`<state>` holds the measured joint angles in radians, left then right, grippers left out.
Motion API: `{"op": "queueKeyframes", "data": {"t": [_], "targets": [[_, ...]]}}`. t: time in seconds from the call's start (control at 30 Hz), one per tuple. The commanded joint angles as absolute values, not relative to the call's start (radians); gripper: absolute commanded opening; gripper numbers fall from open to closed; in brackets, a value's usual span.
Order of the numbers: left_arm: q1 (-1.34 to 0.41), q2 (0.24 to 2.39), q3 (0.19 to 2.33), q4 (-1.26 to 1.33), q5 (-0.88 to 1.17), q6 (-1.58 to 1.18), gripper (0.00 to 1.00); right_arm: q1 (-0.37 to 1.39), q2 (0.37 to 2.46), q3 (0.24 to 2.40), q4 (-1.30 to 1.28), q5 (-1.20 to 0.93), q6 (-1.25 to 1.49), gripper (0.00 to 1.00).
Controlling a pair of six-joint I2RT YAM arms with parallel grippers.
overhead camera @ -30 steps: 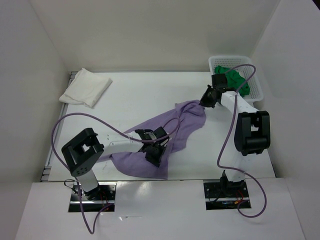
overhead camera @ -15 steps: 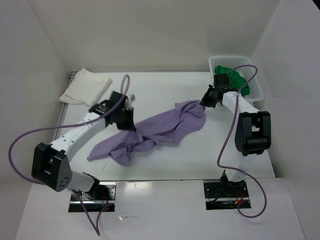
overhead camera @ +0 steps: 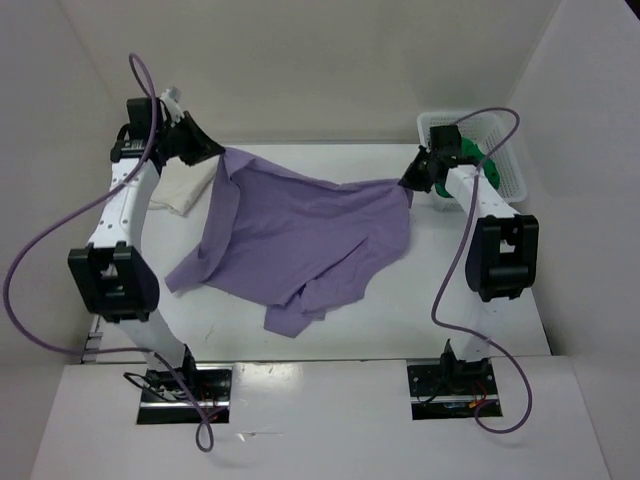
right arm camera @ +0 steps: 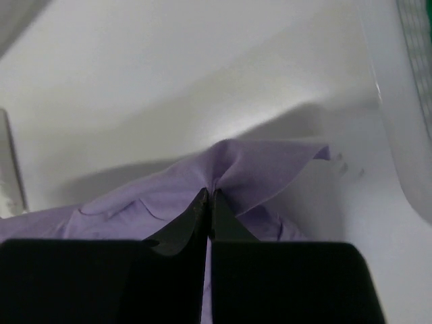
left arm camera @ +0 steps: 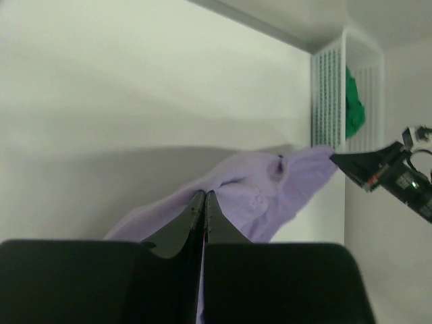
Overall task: Fold and stack the t-shirts
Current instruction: Flatten out the tshirt
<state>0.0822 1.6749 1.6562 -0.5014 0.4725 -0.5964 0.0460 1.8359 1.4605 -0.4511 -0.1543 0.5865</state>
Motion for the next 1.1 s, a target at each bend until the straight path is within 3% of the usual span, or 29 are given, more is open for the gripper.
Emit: {"op": "queueKeyframes", "data": {"t": [0.0, 0.07, 0.13, 0.17, 0.2, 0.27, 0.33, 0.43, 0.5, 0.53, 0.63, 0.7, 0.87, 1.07], "targets": [[0.152, 1.928, 1.837, -0.439, 0.468, -0.701, 0.0, 0.038, 1.936, 1.685, -0.465, -0.175, 0.609, 0.02], [0.152, 2.021, 2.041, -0.506, 0.388, -0.701, 0.02, 0.038, 1.971, 1.761, -0.492, -0.175, 0.609, 0.02], [0.162, 2.066, 2.085, -0.518, 0.345, -0.678, 0.17, 0.051, 1.971, 1.81, -0.515, -0.14, 0.6, 0.09], [0.163, 2.037, 2.056, -0.518, 0.322, -0.663, 0.41, 0.066, 1.944, 1.81, -0.528, -0.12, 0.582, 0.17], [0.172, 2.01, 2.018, -0.509, 0.293, -0.637, 0.61, 0.081, 1.924, 1.786, -0.54, -0.098, 0.563, 0.35], [0.172, 1.899, 1.841, -0.459, 0.235, -0.627, 1.0, 0.109, 1.832, 1.659, -0.513, -0.066, 0.563, 0.55], [0.172, 1.812, 1.688, -0.395, 0.244, -0.617, 1.0, 0.13, 1.757, 1.532, -0.473, -0.066, 0.575, 0.62], [0.12, 1.575, 1.363, -0.335, 0.195, -0.605, 1.0, 0.184, 1.648, 1.257, -0.436, -0.095, 0.624, 0.65], [0.108, 1.498, 1.239, -0.334, 0.183, -0.595, 0.97, 0.216, 1.589, 1.175, -0.42, -0.141, 0.653, 0.57], [0.107, 1.432, 1.142, -0.334, 0.166, -0.586, 0.84, 0.244, 1.576, 1.101, -0.408, -0.15, 0.698, 0.48], [0.107, 1.346, 1.03, -0.371, 0.075, -0.575, 0.74, 0.282, 1.529, 0.965, -0.356, -0.184, 0.78, 0.42], [0.107, 1.335, 0.988, -0.371, 0.011, -0.575, 0.74, 0.302, 1.528, 0.921, -0.356, -0.163, 0.79, 0.46], [0.116, 1.446, 0.966, -0.344, -0.064, -0.575, 0.9, 0.333, 1.588, 0.885, -0.324, -0.179, 0.799, 0.56], [0.107, 1.592, 1.045, -0.31, -0.098, -0.554, 0.91, 0.399, 1.651, 0.884, -0.304, -0.19, 0.821, 0.59]]}}
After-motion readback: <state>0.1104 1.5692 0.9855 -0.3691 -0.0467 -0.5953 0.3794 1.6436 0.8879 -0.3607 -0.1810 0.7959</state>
